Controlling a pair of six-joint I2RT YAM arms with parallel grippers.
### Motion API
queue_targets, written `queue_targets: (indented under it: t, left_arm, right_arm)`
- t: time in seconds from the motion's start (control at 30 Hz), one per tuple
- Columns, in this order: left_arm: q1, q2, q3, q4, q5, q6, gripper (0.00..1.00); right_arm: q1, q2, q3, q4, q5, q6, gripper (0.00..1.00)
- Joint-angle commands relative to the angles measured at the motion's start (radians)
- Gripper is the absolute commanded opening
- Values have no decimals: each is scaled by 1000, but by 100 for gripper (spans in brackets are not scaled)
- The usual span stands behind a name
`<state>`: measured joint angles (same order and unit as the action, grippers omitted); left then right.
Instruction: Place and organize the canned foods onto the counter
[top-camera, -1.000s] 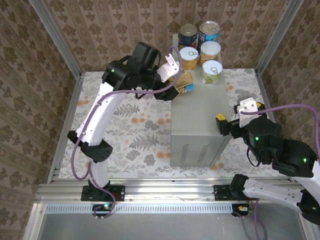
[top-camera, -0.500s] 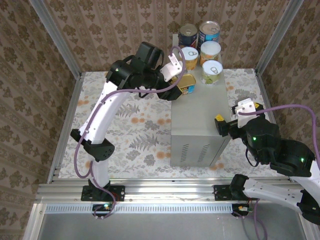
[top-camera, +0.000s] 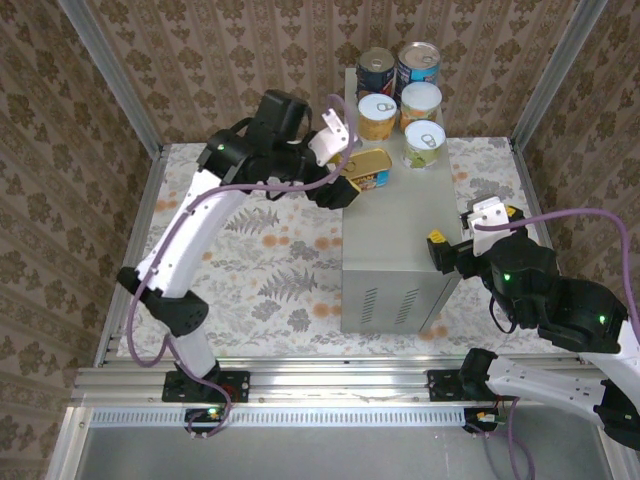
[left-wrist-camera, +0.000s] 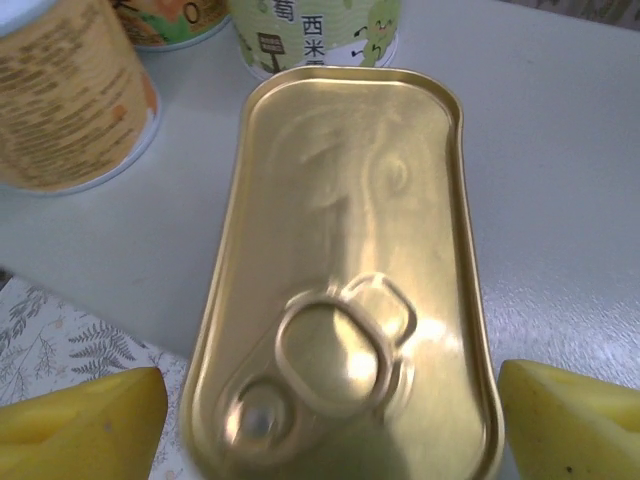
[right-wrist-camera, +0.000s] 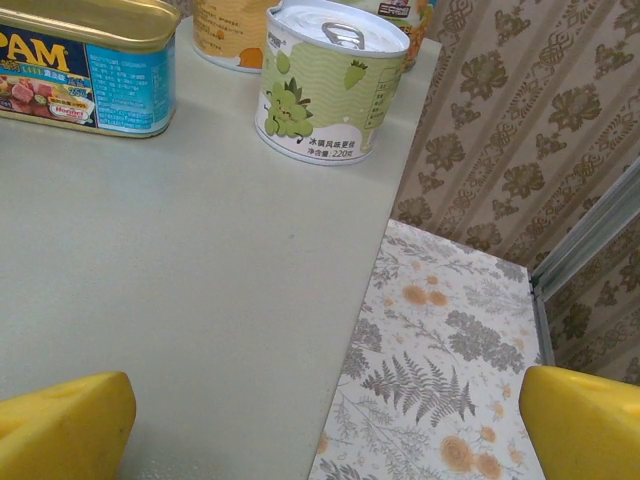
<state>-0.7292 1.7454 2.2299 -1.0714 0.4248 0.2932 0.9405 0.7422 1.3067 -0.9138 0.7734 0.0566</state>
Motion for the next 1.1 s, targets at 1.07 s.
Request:
queue_targets:
  t: [1.07]
  left_arm:
    - [65,-63,-235,322,253,-131,59]
  right_arm:
    - [-3,32,16,36,-16,11,100]
